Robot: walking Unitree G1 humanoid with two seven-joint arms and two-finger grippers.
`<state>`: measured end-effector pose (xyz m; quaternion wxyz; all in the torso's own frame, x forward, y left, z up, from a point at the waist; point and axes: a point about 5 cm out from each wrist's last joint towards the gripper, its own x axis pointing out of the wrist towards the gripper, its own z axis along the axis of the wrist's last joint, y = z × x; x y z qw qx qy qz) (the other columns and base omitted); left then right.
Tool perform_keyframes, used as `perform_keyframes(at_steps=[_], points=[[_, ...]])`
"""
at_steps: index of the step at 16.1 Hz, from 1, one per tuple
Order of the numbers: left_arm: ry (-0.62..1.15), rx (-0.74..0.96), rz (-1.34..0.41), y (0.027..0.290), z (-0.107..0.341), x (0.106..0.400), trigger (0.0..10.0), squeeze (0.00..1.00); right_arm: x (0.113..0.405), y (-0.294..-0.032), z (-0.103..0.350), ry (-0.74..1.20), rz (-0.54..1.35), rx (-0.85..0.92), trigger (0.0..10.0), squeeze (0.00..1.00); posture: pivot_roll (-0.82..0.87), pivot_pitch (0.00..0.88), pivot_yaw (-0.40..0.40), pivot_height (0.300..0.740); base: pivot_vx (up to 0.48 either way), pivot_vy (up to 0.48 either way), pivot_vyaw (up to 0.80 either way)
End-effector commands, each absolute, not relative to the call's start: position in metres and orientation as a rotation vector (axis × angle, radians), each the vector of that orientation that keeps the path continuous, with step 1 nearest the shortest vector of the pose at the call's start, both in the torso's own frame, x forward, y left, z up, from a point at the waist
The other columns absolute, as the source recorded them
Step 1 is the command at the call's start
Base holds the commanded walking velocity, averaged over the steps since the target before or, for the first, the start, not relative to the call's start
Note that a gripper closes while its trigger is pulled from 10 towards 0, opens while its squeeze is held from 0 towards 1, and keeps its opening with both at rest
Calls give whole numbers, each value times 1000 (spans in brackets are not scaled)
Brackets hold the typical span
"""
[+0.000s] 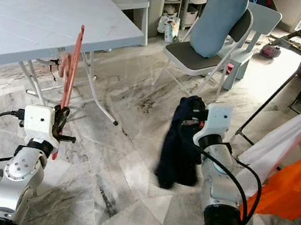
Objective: Hang hanger
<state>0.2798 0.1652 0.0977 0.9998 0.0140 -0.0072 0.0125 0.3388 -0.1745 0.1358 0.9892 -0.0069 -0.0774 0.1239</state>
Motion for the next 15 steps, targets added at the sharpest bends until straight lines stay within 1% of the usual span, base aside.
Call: perform_keyframes(at_steps=[1, 3, 4, 6, 9, 13, 14, 15], points=[[-27, 24, 35, 166, 101, 278, 10000, 0, 339, -166, 146, -185, 281, 5, 10000, 0, -107, 0, 47, 740, 0, 0, 469], [-7, 13, 24, 163, 96, 276, 10000, 0, 340, -159, 148, -190, 308, 2, 10000, 0, -110, 0, 47, 740, 0, 0, 547], [-8, 11, 25, 163, 96, 276, 10000, 0, 340, -158, 150, -196, 312, 2, 10000, 0, -109, 0, 47, 740, 251, 0, 619], [-13, 10, 27, 162, 98, 278, 10000, 0, 342, -156, 155, -201, 315, 0, 10000, 0, -111, 0, 43, 740, 274, 0, 700], [-9, 12, -8, 154, 96, 276, 10000, 0, 341, -154, 154, -196, 323, -2, 10000, 0, -110, 0, 38, 740, 290, 0, 700], [-21, 20, -15, 153, 100, 280, 10000, 0, 345, -149, 162, -209, 337, 17, 10000, 0, -107, 0, 34, 740, 322, 0, 681], [-27, 15, -10, 154, 102, 282, 10000, 0, 347, -148, 164, -212, 338, 26, 10000, 0, -106, 0, 34, 740, 337, 0, 500], [-27, 12, -8, 154, 103, 282, 10000, 0, 347, -148, 165, -214, 338, 31, 10000, 0, -104, 0, 34, 740, 349, 0, 0]])
